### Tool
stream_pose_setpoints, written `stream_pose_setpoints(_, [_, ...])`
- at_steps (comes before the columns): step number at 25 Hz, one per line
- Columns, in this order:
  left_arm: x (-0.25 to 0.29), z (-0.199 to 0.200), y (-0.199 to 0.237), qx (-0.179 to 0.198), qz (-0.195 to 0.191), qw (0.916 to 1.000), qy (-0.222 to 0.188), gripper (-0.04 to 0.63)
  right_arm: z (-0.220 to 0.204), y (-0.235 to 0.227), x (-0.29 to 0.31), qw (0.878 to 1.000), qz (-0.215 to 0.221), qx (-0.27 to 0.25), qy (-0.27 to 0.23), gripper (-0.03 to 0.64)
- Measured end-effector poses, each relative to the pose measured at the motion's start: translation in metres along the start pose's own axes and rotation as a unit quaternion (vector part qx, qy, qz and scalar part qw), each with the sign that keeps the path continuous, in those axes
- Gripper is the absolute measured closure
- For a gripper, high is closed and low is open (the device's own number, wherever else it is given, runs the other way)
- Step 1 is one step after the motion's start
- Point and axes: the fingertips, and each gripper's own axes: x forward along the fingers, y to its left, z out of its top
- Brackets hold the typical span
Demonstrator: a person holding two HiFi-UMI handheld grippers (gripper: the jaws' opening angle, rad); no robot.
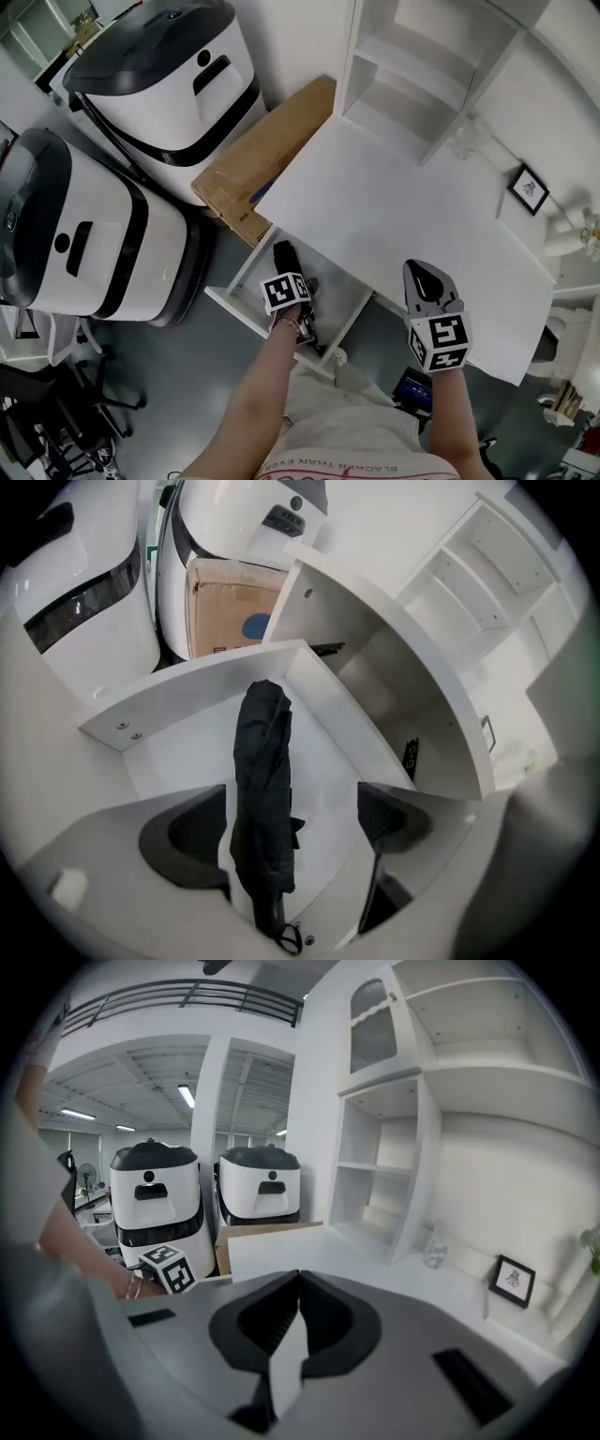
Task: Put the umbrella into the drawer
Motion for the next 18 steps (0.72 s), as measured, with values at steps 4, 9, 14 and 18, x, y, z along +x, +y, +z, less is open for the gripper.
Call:
stream_pose_setpoints(4, [-0.021, 0.011, -0.003, -0.032, -0.014, 0.9990, -0.028, 0.169, 0.012, 0.002, -0.005, 1.000, 0.006, -0.009, -0.014, 0.607])
stream_pose_setpoints(9, [-0.048, 0.024, -0.010, -0.013, -0.023, 0.9977, -0.062, 0.170, 0.024, 0.001, -0.014, 0.999, 0.006, -0.016, -0.031, 0.609])
stream_pose_setpoints(14, [-0.074, 0.034, -0.009, 0.006, -0.021, 0.9953, -0.094, 0.170, 0.037, -0.001, -0.024, 0.999, 0.006, -0.005, -0.054, 0.608])
stream_pose_setpoints(18, [-0.093, 0.038, -0.013, 0.018, -0.027, 0.9922, -0.121, 0.172, 0.044, -0.004, -0.031, 0.997, 0.007, 0.011, -0.070, 0.608])
